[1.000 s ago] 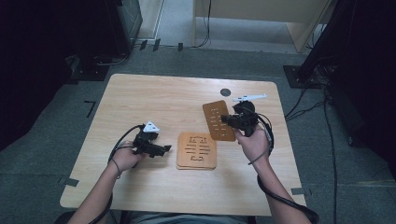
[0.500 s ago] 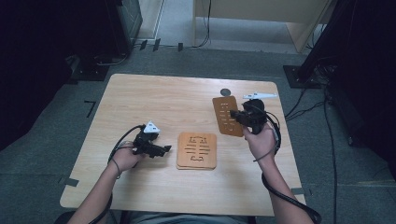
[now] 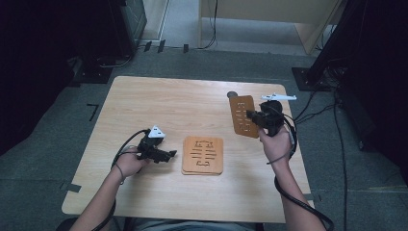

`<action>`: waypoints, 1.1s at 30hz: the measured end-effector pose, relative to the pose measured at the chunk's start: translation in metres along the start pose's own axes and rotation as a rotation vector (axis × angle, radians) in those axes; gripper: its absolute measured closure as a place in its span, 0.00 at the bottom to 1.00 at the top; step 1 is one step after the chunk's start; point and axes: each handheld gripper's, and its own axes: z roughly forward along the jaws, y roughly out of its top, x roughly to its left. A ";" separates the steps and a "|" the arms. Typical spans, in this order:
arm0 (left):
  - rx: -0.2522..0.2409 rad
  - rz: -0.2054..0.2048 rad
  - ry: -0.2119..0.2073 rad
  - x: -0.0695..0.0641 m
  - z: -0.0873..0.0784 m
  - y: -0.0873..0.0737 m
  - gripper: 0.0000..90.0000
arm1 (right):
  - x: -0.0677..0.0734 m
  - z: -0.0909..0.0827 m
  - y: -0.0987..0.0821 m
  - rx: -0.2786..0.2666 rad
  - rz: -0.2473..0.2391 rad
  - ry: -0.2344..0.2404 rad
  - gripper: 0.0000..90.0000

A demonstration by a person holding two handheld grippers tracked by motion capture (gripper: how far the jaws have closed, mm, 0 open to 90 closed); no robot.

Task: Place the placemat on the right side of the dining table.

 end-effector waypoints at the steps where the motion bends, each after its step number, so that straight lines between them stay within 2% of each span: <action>1: 0.001 0.003 0.000 0.000 0.000 0.000 0.18 | 0.000 0.000 0.000 0.000 0.000 0.000 0.97; 13: -0.001 0.013 0.005 -0.001 0.000 0.000 0.18 | -0.015 -0.002 -0.001 0.004 0.025 -0.039 0.97; 23: 0.001 0.025 0.000 -0.002 0.001 -0.001 0.15 | -0.030 -0.005 -0.003 0.029 0.091 -0.071 0.97; 29: 0.001 0.026 0.000 -0.001 0.001 -0.001 0.15 | -0.035 -0.006 -0.004 0.058 0.094 -0.118 0.97; 33: -0.001 0.027 0.000 -0.001 0.001 -0.001 0.15 | -0.040 -0.007 -0.004 0.090 0.124 -0.148 0.97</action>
